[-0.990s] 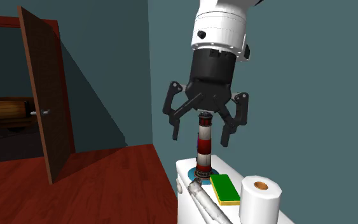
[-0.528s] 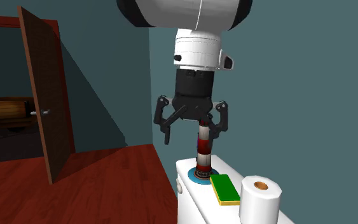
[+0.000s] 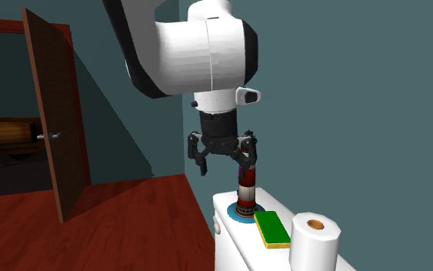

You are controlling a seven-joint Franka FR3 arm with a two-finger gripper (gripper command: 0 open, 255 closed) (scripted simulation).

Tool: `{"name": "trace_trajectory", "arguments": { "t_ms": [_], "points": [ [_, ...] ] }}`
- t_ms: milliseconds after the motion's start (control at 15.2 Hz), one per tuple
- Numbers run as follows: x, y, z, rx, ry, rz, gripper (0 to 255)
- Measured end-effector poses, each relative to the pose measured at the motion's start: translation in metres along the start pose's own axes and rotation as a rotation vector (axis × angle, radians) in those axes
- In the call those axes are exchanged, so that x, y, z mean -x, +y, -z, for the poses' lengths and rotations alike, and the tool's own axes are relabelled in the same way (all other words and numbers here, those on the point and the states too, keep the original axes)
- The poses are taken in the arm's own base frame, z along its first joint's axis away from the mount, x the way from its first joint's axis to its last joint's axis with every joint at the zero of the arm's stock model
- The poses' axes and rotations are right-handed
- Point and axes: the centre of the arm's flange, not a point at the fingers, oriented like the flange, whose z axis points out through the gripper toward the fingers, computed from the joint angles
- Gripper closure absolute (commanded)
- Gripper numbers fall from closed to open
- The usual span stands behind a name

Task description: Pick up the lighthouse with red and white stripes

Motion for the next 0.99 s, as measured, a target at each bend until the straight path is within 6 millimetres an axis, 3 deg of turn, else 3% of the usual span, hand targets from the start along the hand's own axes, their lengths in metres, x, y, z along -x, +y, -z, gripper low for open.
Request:
{"name": "trace_trajectory", "arguments": {
  "t_ms": [330, 990],
  "points": [
    [-0.037, -0.028, -0.032, 0.072, 0.127, -0.145, 0],
    [-0.135, -0.051, -0.074, 0.213, 0.378, -0.436, 0]
  ]
}}
